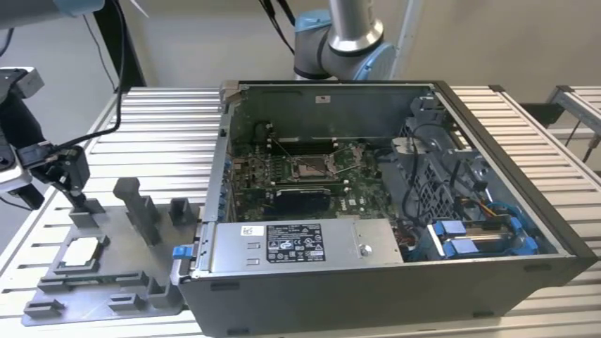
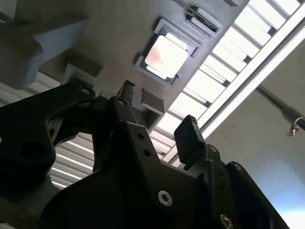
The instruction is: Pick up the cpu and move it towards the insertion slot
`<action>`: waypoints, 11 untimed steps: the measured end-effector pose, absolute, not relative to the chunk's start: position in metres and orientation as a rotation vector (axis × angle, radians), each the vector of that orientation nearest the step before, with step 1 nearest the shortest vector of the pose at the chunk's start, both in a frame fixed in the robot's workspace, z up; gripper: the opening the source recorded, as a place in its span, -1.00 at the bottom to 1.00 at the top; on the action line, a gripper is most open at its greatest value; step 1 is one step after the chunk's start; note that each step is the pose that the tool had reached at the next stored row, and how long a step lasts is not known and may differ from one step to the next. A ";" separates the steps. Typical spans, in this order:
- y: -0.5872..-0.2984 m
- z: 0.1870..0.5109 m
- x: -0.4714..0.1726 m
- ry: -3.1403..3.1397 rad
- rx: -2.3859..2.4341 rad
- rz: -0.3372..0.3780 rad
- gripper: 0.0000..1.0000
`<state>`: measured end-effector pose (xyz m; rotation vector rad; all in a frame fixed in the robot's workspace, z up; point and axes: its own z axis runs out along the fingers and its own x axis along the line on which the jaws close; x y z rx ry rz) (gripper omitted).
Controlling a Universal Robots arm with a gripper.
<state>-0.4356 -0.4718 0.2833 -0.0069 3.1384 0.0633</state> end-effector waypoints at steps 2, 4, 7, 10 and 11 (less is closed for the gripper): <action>-0.474 0.280 -0.436 3.138 -0.007 0.063 1.00; -0.475 0.276 -0.436 3.138 -0.007 0.063 1.00; -0.478 0.271 -0.436 3.138 -0.007 0.063 1.00; -0.481 0.265 -0.436 3.138 -0.007 0.063 1.00; -0.482 0.263 -0.436 3.138 -0.007 0.063 1.00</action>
